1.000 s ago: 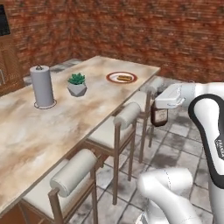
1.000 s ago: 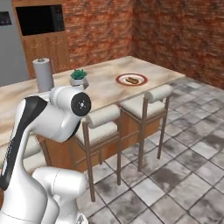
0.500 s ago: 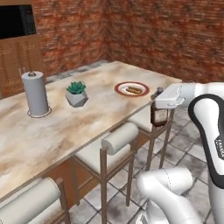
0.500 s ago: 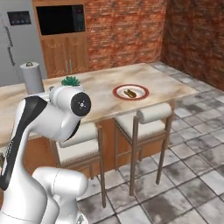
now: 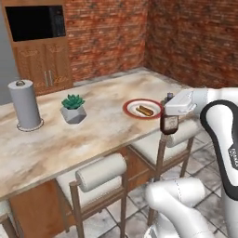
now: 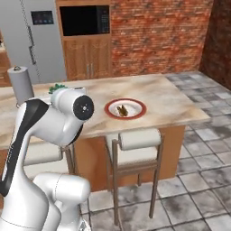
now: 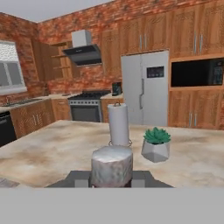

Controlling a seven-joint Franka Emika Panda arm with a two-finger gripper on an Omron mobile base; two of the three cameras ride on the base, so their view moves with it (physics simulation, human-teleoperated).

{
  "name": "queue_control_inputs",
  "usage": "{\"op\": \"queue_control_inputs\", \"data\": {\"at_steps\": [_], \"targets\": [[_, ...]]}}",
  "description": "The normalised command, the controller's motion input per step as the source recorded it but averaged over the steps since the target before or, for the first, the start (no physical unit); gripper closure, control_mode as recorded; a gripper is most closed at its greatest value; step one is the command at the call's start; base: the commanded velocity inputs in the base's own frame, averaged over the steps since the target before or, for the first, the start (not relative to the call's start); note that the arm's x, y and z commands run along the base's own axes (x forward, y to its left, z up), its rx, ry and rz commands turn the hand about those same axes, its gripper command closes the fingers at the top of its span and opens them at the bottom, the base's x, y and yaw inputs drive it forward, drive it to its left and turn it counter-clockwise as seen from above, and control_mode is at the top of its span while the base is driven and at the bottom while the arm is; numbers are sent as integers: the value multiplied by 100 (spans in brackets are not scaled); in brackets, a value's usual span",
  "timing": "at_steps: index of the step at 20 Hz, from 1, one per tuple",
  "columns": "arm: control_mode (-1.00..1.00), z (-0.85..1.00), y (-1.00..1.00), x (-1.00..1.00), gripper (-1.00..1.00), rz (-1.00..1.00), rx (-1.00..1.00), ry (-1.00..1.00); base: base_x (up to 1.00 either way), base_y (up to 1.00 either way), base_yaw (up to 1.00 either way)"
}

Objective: Move the hot dog bun to the plate on the dining table and place the condiment next to that plate. Then navigate to the fridge and take the sausage and place it on the plate as well.

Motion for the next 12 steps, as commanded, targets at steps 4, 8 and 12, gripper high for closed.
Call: {"op": "queue_control_inputs", "data": {"at_steps": [4,8,12], "targets": [[100,0,0,0,100,0,0,0,84,-89,41],[100,0,0,0,100,0,0,0,80,-84,41],[100,0,0,0,100,0,0,0,78,-70,35]]}}
